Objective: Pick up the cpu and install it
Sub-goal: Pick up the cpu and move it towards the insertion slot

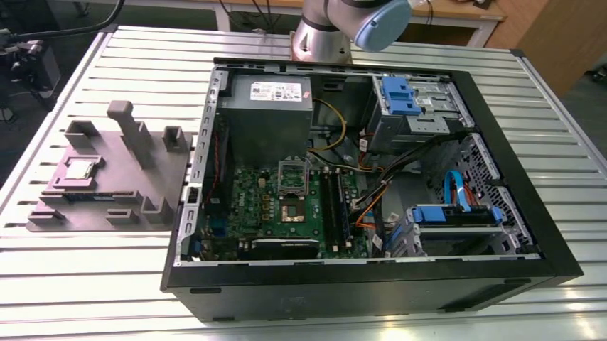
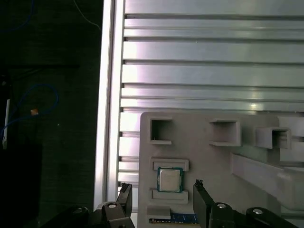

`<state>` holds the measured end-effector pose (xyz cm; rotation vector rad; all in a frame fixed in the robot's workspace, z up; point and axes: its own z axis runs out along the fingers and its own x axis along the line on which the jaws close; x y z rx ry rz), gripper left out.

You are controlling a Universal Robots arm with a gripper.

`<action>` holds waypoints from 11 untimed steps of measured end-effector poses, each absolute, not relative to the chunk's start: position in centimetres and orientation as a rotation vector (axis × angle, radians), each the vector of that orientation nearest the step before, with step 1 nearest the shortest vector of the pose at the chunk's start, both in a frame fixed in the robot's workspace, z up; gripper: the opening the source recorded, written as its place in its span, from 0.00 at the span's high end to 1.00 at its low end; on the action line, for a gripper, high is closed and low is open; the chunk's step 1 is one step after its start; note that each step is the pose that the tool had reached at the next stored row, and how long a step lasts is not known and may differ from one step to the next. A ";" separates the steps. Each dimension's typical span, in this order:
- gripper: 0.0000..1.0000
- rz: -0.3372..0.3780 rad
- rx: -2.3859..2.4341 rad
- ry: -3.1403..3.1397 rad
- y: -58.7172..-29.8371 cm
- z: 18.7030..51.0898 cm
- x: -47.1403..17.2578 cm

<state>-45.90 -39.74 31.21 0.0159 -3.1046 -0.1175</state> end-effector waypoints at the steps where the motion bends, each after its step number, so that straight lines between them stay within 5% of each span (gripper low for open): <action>1: 0.38 -0.117 0.016 -3.105 -39.7 31.2 -45.9; 11: 0.38 -0.076 0.062 -3.103 -39.8 30.6 -45.9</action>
